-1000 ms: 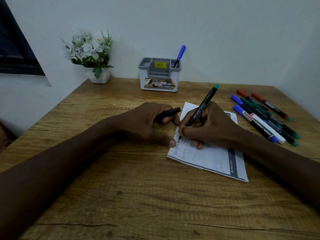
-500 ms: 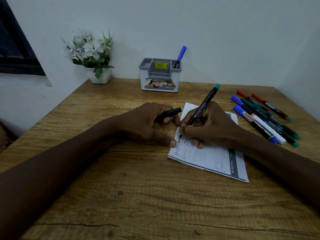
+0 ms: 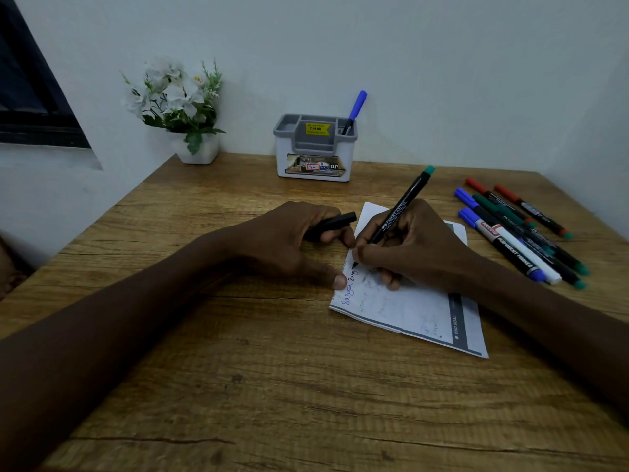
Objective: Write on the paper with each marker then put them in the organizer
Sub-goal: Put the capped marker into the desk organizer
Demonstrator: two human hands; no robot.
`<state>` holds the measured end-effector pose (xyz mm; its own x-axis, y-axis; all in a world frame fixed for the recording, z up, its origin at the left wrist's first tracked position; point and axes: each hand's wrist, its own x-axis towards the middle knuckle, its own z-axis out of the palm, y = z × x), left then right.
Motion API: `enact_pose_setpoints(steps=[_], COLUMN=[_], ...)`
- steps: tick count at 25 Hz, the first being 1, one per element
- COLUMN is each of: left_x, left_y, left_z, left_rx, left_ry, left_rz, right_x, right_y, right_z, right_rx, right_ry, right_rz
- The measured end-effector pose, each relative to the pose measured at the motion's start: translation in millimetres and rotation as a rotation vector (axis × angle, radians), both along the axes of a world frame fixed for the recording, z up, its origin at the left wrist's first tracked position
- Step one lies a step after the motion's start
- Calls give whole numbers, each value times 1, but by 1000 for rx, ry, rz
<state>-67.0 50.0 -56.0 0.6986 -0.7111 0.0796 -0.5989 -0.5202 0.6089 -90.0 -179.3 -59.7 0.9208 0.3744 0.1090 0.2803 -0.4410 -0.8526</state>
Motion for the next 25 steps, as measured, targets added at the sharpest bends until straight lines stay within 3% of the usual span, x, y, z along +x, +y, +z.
enact_pose_setpoints(steps=[8,12,17,21,25], left_x=[2,-1,-3,1,2], left_y=[0,-2,-1,1,1], left_z=[-1,1,-1,-5,-5], left_rx=[14,-36,-34,-41,-57], left_ry=[-8,54,-97,-145,-128], left_rz=[13,69,118,134,131], right_x=[1,3,8,9,10], right_y=[-2,-3,-8,-14,-15], right_z=[-2,4,2,6,2], right_rx=[39,341,505,828,808], right_ry=[6,40,-28,160,195], right_rz=[11,-55,-202,-162,-125])
